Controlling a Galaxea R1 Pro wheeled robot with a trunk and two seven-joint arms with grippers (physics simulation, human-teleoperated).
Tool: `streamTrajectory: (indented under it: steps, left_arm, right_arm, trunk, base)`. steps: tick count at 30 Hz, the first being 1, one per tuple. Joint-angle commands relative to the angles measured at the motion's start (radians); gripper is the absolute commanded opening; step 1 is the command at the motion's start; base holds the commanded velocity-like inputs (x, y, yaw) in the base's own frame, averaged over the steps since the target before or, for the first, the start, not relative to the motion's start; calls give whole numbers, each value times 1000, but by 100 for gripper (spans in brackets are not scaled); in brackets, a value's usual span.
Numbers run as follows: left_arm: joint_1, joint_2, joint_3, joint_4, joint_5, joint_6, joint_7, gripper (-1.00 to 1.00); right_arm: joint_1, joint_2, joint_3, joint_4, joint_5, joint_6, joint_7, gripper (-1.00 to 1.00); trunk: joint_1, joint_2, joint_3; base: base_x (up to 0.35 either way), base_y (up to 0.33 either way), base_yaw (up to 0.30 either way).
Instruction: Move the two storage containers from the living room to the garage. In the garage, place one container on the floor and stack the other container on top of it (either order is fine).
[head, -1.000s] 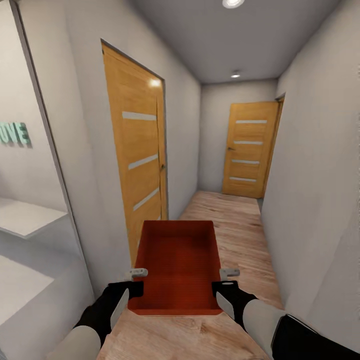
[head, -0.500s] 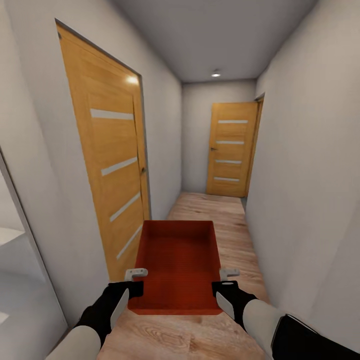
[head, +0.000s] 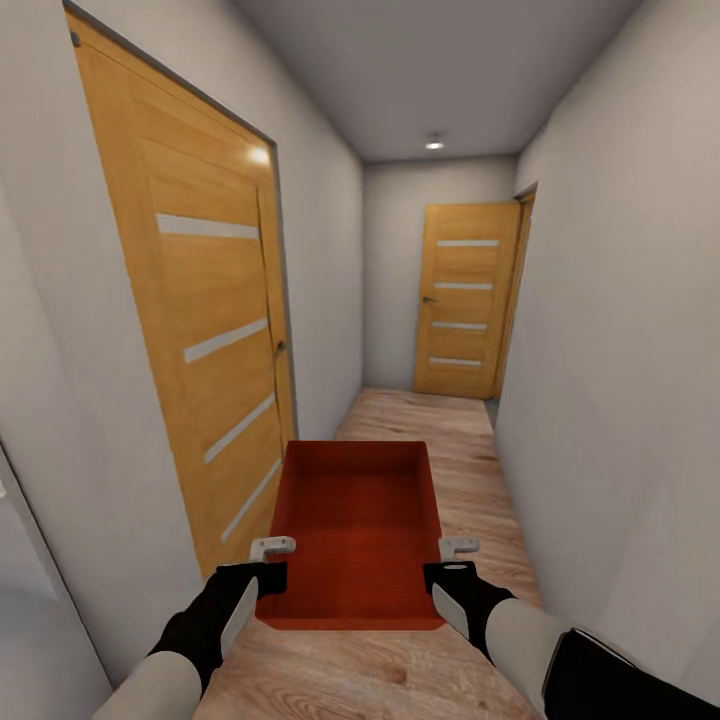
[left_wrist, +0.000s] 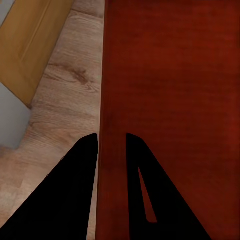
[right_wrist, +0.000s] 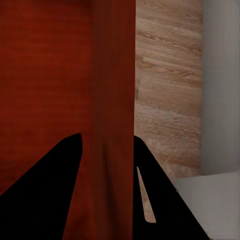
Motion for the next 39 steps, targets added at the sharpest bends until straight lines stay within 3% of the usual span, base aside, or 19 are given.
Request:
streamTrajectory:
  steps: [1,14,32,39]
  left_arm:
    - [0,0,2,-2,-12,7,10,-100]
    - [0,0,3,-2,-12,7,9,-100]
    - [0,0,3,-2,-12,7,9,-100]
    - [0,0,3,-2,-12,7,9,-100]
  right_arm:
    - [-1,-9,0,0,6,6,-26,-100]
    - [-1,-9,0,0,6,6,-26,-100]
    - [-1,-8,0,0,6,6,-26,-100]
    - [-1,-8,0,0,6,6,-26,-100]
  trunk:
    - [1,-1,0]
    - [1,-1,0]
    - [1,-1,0]
    - [1,-1,0]
  base:
    - [323,0,0]
    - [323,0,-9]
    - [323,0,-229]
    - [323,0,-30]
